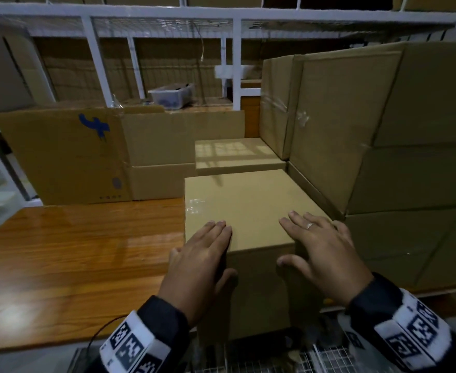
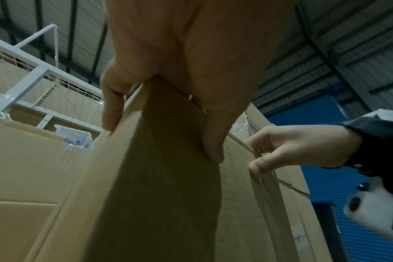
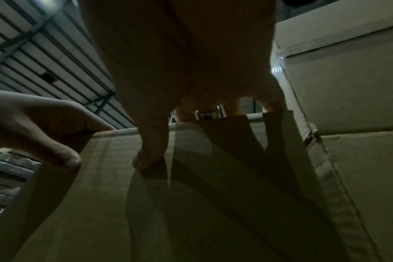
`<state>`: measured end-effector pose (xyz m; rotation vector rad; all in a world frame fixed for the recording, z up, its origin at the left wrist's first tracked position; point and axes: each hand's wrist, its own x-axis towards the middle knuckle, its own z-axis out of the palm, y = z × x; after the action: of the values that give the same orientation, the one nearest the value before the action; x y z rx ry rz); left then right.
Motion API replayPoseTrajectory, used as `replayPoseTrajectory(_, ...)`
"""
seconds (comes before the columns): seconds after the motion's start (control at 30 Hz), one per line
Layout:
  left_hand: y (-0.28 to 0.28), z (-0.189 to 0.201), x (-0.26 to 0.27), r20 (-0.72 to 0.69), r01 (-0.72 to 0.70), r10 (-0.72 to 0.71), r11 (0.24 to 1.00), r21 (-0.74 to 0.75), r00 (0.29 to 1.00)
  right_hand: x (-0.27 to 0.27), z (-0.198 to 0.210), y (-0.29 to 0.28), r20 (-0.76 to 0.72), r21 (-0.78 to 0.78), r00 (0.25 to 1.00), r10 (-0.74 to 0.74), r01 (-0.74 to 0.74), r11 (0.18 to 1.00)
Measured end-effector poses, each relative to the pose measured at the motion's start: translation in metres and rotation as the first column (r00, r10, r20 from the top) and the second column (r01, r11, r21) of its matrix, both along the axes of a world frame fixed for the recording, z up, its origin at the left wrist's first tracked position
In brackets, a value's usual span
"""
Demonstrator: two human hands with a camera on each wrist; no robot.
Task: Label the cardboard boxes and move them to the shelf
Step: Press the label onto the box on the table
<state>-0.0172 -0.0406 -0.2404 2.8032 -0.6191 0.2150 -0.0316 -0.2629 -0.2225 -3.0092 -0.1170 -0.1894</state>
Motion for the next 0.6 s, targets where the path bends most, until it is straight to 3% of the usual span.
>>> replayPoseTrajectory(0.3, -0.014, -0.003, 0.018, 0.007, 0.048, -0.047, 0.998, -0.04, 0.999, 0.006, -0.008, -0.011, 0.07, -0.052, 0.997, -0.019, 0.023, 0.998)
replayPoseTrajectory(0.6, -0.016, -0.004, 0.033, 0.045, 0.073, -0.072, 0.997, -0.01, 0.996, 0.019, -0.014, -0.016, 0.101, 0.01, 0.995, 0.014, -0.015, 1.0)
